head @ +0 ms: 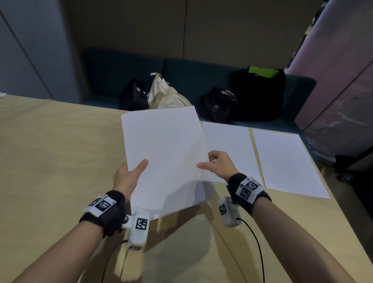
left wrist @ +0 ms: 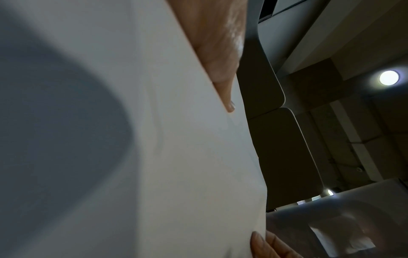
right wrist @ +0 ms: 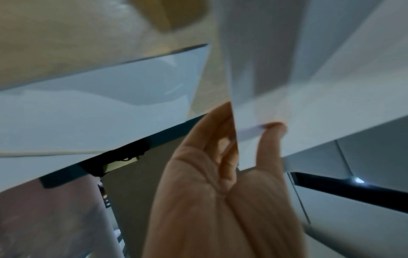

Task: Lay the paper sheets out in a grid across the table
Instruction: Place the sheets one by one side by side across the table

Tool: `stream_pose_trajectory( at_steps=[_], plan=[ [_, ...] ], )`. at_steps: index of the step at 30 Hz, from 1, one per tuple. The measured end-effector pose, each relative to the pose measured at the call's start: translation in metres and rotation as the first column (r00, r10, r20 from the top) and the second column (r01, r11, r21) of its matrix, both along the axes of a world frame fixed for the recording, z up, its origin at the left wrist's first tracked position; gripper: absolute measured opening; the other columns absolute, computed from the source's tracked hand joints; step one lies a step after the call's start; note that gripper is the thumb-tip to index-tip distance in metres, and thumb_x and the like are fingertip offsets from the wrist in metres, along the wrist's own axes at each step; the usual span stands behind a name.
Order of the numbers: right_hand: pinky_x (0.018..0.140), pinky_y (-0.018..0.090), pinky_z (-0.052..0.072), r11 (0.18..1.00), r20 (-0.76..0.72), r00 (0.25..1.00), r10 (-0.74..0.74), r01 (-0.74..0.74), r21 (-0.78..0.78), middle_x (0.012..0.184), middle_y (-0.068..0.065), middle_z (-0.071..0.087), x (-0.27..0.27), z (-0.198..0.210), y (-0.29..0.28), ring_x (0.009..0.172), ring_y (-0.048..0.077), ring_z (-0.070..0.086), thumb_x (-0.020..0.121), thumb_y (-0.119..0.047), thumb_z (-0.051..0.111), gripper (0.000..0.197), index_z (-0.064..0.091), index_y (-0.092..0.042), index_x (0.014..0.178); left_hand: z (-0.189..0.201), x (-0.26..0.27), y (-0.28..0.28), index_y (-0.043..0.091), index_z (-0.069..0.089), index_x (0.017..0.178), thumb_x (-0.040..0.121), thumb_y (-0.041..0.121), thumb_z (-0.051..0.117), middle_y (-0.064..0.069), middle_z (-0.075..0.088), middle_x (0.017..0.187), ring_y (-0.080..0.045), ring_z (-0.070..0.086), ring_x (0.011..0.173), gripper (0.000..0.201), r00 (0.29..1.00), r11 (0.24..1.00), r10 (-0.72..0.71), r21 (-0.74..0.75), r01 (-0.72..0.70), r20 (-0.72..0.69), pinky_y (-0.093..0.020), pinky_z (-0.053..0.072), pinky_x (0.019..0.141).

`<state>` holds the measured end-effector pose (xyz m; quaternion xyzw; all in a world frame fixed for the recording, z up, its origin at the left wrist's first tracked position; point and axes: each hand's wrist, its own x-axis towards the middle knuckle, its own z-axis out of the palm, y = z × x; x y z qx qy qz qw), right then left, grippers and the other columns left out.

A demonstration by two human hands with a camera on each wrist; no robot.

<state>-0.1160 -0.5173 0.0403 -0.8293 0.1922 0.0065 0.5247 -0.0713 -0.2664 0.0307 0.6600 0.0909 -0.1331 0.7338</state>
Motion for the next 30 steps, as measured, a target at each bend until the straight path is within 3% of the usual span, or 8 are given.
stream_pose_trajectory(
  at_steps=[4, 6, 9, 16, 23, 25, 27, 30],
  plan=[
    [0.068, 0.033, 0.052, 0.959, 0.102, 0.956, -0.277, 0.267, 0.097, 0.071, -0.001, 0.061, 0.008, 0.009, 0.022, 0.065, 0.016, 0.058, 0.07, -0.012, 0.081, 0.022, 0.063, -0.007, 0.082, 0.006, 0.007, 0.013, 0.006, 0.059, 0.112, 0.087, 0.013, 0.063, -0.006, 0.066, 0.099, -0.013, 0.063, 0.082, 0.026, 1.0, 0.999, 0.007, -0.039, -0.007, 0.016, -0.025, 0.05, 0.07],
    [0.067, 0.028, 0.052, 0.939, 0.129, 0.931, -0.341, 0.33, 0.099, 0.071, 0.0, 0.06, 0.012, 0.007, 0.028, 0.068, 0.016, 0.058, 0.068, -0.015, 0.082, 0.027, 0.063, -0.007, 0.085, 0.01, 0.01, 0.02, 0.007, 0.059, 0.11, 0.087, 0.012, 0.063, -0.008, 0.065, 0.101, -0.016, 0.064, 0.083, 0.024, 1.0, 0.999, 0.009, -0.042, -0.008, 0.022, -0.026, 0.05, 0.072],
    [0.067, 0.021, 0.05, 0.933, 0.145, 0.922, -0.358, 0.348, 0.091, 0.076, 0.005, 0.061, 0.02, 0.006, 0.045, 0.07, 0.017, 0.058, 0.071, -0.017, 0.08, 0.025, 0.063, -0.005, 0.085, 0.015, 0.018, 0.037, 0.005, 0.059, 0.112, 0.086, 0.013, 0.064, -0.012, 0.065, 0.108, -0.026, 0.064, 0.095, 0.028, 1.0, 0.999, 0.022, -0.033, -0.022, 0.02, -0.033, 0.049, 0.084],
    [0.081, 0.036, 0.052, 0.933, 0.143, 0.932, -0.334, 0.305, 0.19, 0.093, 0.02, 0.066, 0.032, 0.008, 0.075, 0.083, 0.024, 0.058, 0.086, -0.016, 0.064, 0.03, 0.064, 0.012, 0.099, 0.019, 0.04, 0.074, 0.008, 0.059, 0.109, 0.086, 0.013, 0.063, -0.012, 0.065, 0.11, -0.026, 0.062, 0.098, 0.023, 1.0, 1.0, 0.01, -0.027, -0.01, 0.013, -0.033, 0.047, 0.086],
    [0.054, 0.016, 0.045, 0.902, 0.187, 0.885, -0.427, 0.401, 0.163, 0.07, 0.007, 0.056, 0.053, 0.012, 0.086, 0.064, 0.017, 0.049, 0.091, -0.01, 0.054, 0.022, 0.064, 0.007, 0.081, 0.019, 0.059, 0.105, 0.006, 0.058, 0.108, 0.086, 0.011, 0.063, -0.012, 0.064, 0.109, -0.025, 0.062, 0.092, 0.023, 1.0, 1.0, 0.002, 0.0, -0.002, 0.024, -0.03, 0.048, 0.081],
    [0.049, 0.022, 0.037, 0.877, 0.215, 0.85, -0.48, 0.468, 0.106, 0.064, 0.007, 0.046, 0.063, 0.009, 0.084, 0.06, 0.017, 0.041, 0.089, -0.007, 0.053, 0.02, 0.057, 0.001, 0.071, 0.019, 0.066, 0.117, 0.006, 0.059, 0.109, 0.086, 0.012, 0.063, -0.012, 0.064, 0.109, -0.022, 0.063, 0.087, 0.024, 1.0, 1.0, 0.002, 0.016, -0.003, 0.029, -0.028, 0.049, 0.075],
    [0.054, 0.02, 0.037, 0.844, 0.222, 0.817, -0.532, 0.533, 0.06, 0.077, 0.007, 0.049, 0.074, 0.008, 0.085, 0.07, 0.02, 0.045, 0.09, -0.005, 0.051, 0.008, 0.059, -0.005, 0.092, 0.019, 0.074, 0.131, 0.004, 0.059, 0.113, 0.086, 0.014, 0.063, -0.012, 0.064, 0.109, -0.025, 0.063, 0.09, 0.029, 0.999, 0.999, 0.008, 0.045, -0.009, 0.035, -0.03, 0.048, 0.079],
    [0.059, 0.022, 0.038, 0.799, 0.151, 0.791, -0.593, 0.601, -0.011, 0.103, 0.014, 0.05, 0.089, -0.005, 0.087, 0.086, 0.024, 0.048, 0.093, 0.003, 0.039, 0.033, 0.042, -0.007, 0.124, 0.019, 0.085, 0.152, 0.001, 0.058, 0.118, 0.087, 0.016, 0.063, -0.012, 0.064, 0.111, -0.026, 0.062, 0.098, 0.035, 0.998, 0.997, 0.027, 0.077, -0.031, 0.047, -0.032, 0.045, 0.084]
  ],
)
